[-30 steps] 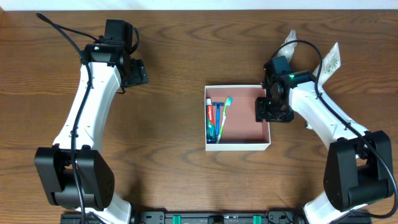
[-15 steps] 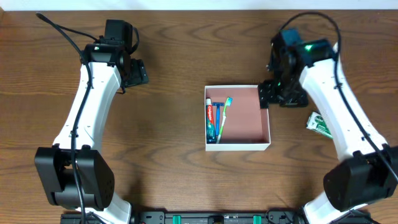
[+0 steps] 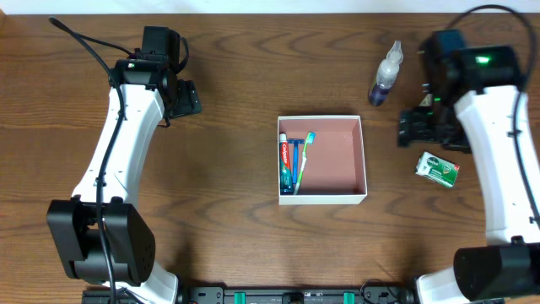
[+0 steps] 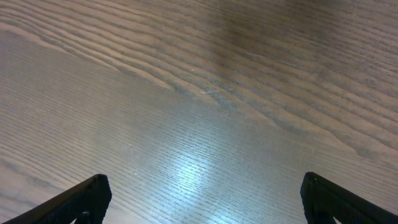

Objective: Pack container
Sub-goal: 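Move right gripper toward the Dettol soap bar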

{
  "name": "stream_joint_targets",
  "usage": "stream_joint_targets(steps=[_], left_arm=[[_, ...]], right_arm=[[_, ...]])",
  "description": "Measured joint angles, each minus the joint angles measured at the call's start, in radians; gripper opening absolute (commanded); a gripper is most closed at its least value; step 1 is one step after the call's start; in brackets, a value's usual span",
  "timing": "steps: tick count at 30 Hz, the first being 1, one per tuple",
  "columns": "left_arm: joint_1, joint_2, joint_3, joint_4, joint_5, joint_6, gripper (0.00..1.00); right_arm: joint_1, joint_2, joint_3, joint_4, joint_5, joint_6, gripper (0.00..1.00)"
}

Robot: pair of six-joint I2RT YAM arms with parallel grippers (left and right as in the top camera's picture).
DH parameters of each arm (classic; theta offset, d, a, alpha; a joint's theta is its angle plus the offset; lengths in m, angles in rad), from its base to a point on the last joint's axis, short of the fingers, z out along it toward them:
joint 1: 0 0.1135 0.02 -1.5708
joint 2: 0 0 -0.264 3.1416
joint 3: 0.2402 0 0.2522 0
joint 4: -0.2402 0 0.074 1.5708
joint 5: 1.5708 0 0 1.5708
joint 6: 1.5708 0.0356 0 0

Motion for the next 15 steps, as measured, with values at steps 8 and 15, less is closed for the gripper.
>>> stream_joint_targets(steps=[8,15], left_arm=[[0.0,0.0,0.0,0.0,0.0,0.0,0.98],[0.0,0.0,0.0,0.0,0.0,0.0,0.98]], right_arm=[[-0.137,-0.003,-0.035,0.079,0.003,0.024,0.99],[-0.225,-0.003,-0.223,0.237,-0.035,0.071,0.99]])
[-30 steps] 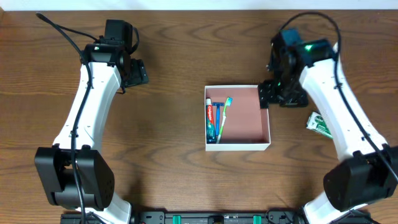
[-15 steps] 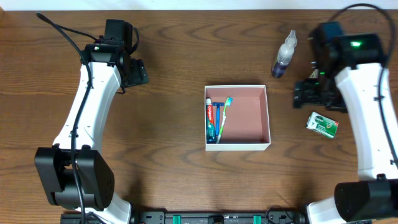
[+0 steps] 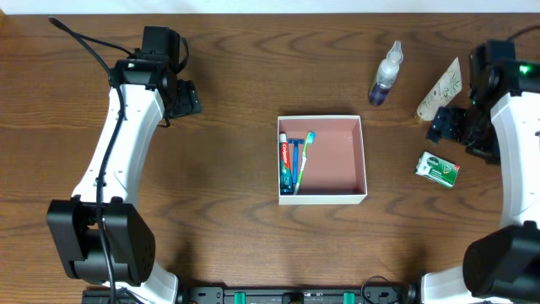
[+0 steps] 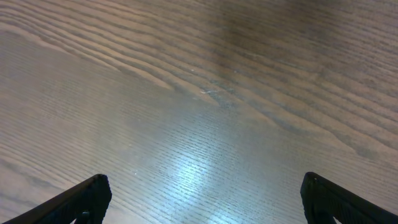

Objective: Pack container
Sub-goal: 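Move right gripper toward the Dettol soap bar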

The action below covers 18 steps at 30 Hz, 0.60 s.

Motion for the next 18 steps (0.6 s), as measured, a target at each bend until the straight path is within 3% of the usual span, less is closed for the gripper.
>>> stream_joint_targets(steps=[11,15,18], left_arm=[[0.0,0.0,0.0,0.0,0.0,0.0,0.98],[0.0,0.0,0.0,0.0,0.0,0.0,0.98],[0.0,0.0,0.0,0.0,0.0,0.0,0.98]], right_arm=[[-0.1,0.0,-0.128,0.092,-0.093,0.301,0.99],[-0.11,0.0,-0.128,0.14,-0.109,0.27,0.99],[-0.108,0.0,-0.127,0.194,-0.159,0.151,0.99]])
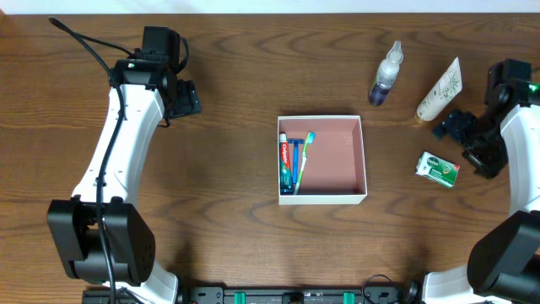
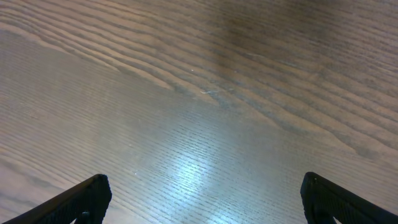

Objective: Pack container
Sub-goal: 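Move right gripper toward the Dettol soap bar, then lower right gripper over the green Dettol soap bar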

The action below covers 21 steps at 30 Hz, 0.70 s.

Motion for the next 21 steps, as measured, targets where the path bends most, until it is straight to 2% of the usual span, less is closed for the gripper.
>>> stream_joint_targets(steps=[10,14,21], left_arm=[[0.0,0.0,0.0,-0.001,0.0,0.0,0.98],[0.0,0.0,0.0,0.0,0.0,0.0,0.98],[0.0,0.0,0.0,0.0,0.0,0.0,0.98]], right_arm=[[0.001,-0.003,0.08,0.227,-0.102,-0.38,0.99],[0.001,-0.006,0.082,0.295,-0.11,-0.468,0.99],[0.001,-0.006,0.082,0.354,-0.116,-0.575,0.93]])
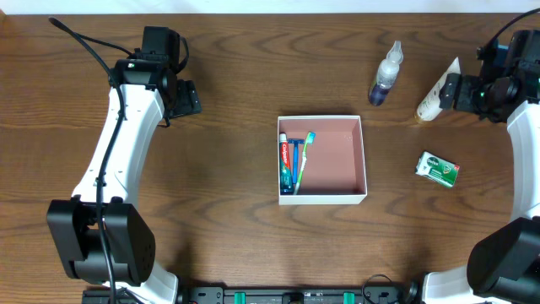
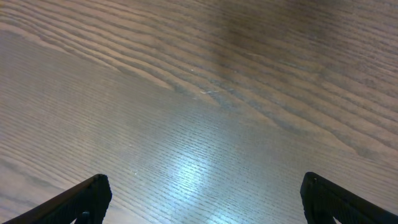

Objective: Pack container
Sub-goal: 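Lower right gripper over the green Dettol soap bar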

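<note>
A white box with a pink inside [image 1: 337, 152] stands mid-table and holds a red toothpaste tube [image 1: 285, 162] and a teal toothbrush [image 1: 302, 160] along its left wall. At the back right lie a white tube [image 1: 437, 93], a clear spray bottle [image 1: 385, 74] and a green packet [image 1: 437, 169]. My right gripper [image 1: 452, 89] is right beside the white tube's right side, its fingers apart with nothing held. My left gripper [image 2: 205, 184] is open over bare wood at the far left [image 1: 187, 98].
The wooden table [image 1: 219, 228] reaches to a white strip along the back edge. The spray bottle stands just left of the white tube. The green packet lies alone in front of the right arm.
My right gripper has moved from beside the green packet back and up to the white tube's right side. The left arm and all the objects are where they were.
My right gripper first hung over the white tube, hiding it. It then drew off to the right, uncovering the tube, and stood open near the green packet. Now it is at the tube again. My left gripper stayed open in one place throughout.
</note>
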{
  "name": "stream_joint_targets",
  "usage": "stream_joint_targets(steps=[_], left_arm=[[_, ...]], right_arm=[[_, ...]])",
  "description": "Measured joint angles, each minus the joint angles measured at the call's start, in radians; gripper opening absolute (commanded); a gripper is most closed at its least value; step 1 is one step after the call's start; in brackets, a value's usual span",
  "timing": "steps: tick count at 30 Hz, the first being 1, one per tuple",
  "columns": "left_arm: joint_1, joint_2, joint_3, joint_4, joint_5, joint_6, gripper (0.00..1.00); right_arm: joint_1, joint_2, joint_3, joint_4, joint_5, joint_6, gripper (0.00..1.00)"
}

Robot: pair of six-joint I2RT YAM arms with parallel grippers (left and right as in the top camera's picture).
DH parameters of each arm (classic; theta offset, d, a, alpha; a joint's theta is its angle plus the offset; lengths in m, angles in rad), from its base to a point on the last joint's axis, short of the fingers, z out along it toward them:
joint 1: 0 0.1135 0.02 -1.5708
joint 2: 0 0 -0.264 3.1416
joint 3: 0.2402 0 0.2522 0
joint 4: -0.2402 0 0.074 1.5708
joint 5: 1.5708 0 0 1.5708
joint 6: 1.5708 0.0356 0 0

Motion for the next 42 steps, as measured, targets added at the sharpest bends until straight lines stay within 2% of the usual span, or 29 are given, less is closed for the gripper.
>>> stream_joint_targets(steps=[7,16,20,22,26,31,36,42], left_arm=[[0.0,0.0,0.0,0.0,0.0,0.0,0.98],[0.0,0.0,0.0,0.0,0.0,0.0,0.98],[0.0,0.0,0.0,0.0,0.0,0.0,0.98],[0.0,0.0,0.0,0.0,0.0,0.0,0.98],[0.0,0.0,0.0,0.0,0.0,0.0,0.98],[0.0,0.0,0.0,0.0,0.0,0.0,0.98],[0.0,0.0,0.0,0.0,0.0,0.0,0.98],[0.0,0.0,0.0,0.0,0.0,0.0,0.98]], right_arm=[[0.0,0.0,0.0,0.09,-0.005,-0.031,0.92],[0.0,0.0,0.0,0.113,-0.031,-0.042,0.91],[0.0,0.0,0.001,0.093,-0.034,-0.041,0.95],[0.0,-0.002,0.005,0.064,-0.034,-0.034,0.99],[0.0,-0.038,0.038,0.003,-0.02,-0.002,0.99],[0.0,-0.172,0.085,-0.094,0.009,0.036,0.99],[-0.003,-0.283,0.109,-0.281,0.04,0.108,0.99],[-0.048,-0.291,0.107,-0.511,0.154,0.27,0.99]])
